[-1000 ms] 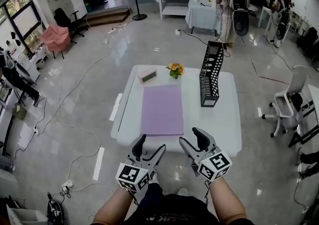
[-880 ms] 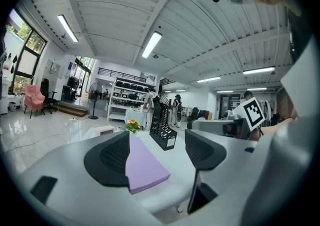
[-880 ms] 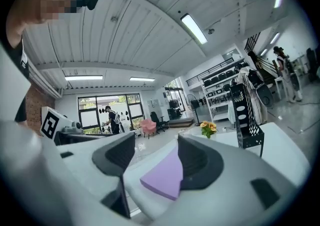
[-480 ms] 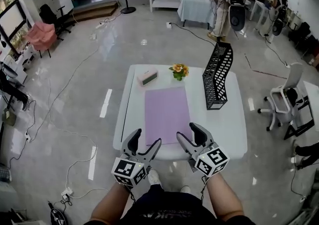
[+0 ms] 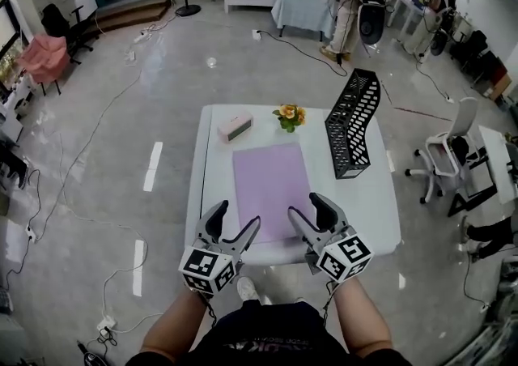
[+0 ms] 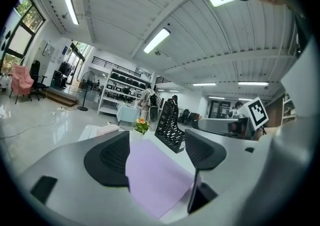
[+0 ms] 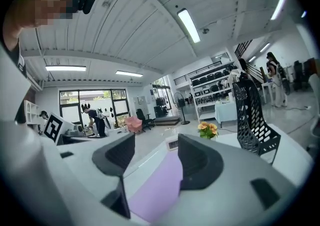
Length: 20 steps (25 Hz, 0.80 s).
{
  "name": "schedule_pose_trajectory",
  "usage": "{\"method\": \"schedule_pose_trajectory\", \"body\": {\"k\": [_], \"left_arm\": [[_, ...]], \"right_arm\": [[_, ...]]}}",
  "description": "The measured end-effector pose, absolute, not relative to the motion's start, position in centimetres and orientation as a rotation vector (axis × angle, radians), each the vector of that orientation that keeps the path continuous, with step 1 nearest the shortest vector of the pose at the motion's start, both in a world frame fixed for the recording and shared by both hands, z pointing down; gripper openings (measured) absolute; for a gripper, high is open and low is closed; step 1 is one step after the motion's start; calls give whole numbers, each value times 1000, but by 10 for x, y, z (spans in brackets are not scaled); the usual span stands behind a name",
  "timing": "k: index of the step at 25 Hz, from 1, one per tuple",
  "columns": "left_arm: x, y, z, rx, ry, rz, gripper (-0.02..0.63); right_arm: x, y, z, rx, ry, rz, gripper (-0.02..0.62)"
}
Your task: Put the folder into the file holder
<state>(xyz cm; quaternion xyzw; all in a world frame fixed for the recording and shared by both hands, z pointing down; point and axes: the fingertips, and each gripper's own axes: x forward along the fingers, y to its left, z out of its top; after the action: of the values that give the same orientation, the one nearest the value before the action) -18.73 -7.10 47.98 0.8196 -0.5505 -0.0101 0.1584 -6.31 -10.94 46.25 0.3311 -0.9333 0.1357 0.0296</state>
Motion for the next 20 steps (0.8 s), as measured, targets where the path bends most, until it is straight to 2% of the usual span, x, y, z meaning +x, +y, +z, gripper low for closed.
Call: {"method": "schedule_pose_trajectory", "body": {"k": [20], "left_arm": [[-220, -109, 511, 2211, -1582, -25, 333]], "right_arm": [[-78, -164, 485, 988, -2805, 499, 254]]}}
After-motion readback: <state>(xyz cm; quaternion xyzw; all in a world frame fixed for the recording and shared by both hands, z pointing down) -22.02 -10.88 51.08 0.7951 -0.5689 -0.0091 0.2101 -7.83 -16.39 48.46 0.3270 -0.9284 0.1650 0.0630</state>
